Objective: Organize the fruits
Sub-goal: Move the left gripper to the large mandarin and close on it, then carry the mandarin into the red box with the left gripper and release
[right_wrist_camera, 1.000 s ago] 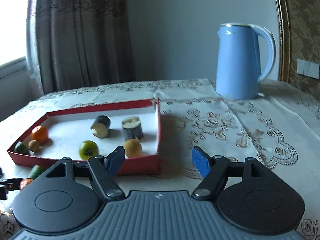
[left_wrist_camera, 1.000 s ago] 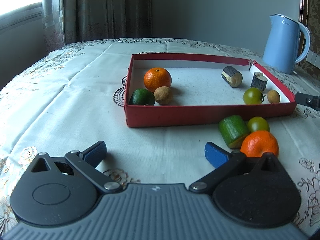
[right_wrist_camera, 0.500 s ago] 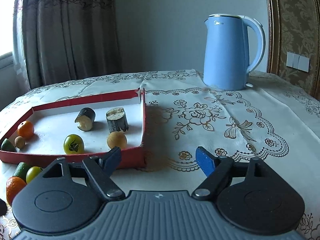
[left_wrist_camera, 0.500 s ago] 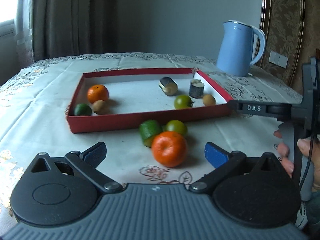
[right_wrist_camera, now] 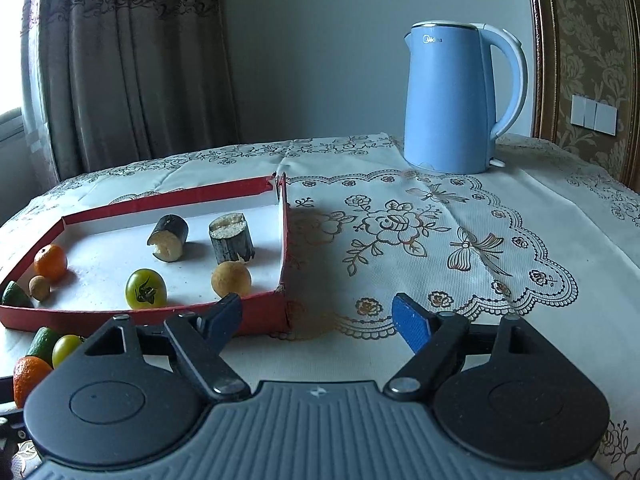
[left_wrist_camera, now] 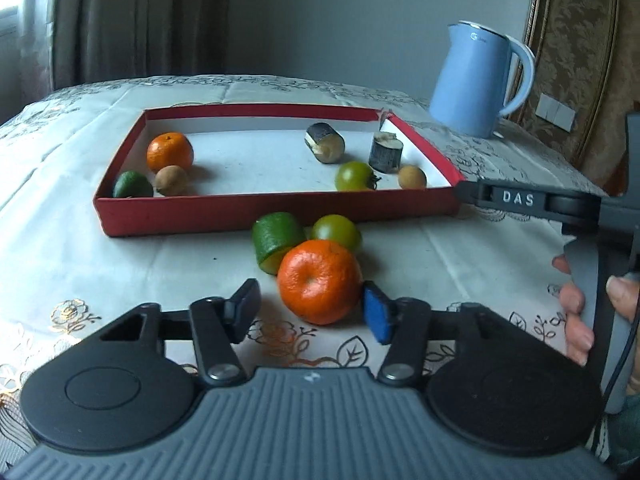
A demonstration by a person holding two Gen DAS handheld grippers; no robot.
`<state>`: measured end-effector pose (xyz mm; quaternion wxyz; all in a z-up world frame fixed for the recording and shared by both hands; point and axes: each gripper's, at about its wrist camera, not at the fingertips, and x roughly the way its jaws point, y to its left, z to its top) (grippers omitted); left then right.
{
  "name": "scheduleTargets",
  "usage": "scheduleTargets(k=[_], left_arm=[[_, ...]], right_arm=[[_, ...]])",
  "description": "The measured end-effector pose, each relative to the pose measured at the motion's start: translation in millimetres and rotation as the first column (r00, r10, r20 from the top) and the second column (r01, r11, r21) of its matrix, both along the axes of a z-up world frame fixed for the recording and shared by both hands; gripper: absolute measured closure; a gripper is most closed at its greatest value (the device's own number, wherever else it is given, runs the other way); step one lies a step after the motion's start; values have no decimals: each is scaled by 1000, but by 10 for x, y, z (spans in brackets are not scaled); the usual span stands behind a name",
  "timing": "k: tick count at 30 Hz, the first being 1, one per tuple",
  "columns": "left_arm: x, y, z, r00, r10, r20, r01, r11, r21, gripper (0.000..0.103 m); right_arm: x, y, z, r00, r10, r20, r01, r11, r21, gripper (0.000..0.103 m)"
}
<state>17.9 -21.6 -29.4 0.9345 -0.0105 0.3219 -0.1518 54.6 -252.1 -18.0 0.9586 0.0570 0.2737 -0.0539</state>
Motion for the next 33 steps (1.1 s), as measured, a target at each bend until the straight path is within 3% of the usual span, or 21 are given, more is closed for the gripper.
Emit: scheduleTargets(k=[3, 11, 20, 33], left_arm=[[8, -30, -8, 1000, -22, 5, 22, 1000, 1, 62], [-14, 38, 18, 999, -33, 5, 33, 999, -33, 63], [-98, 161, 255, 997, -23, 70, 27, 998, -50, 63], [262, 323, 439, 996, 41, 83, -37, 998, -58, 63]], right_arm=[[5, 2, -7, 1000, -3, -3, 3, 1000, -1, 18], [22, 0, -24, 1000, -4, -18, 4, 1000, 2, 17], [47, -5, -60, 999, -5, -48, 5, 1000, 6, 17], [69, -5, -81, 998, -6, -68, 7, 1000, 10, 17]])
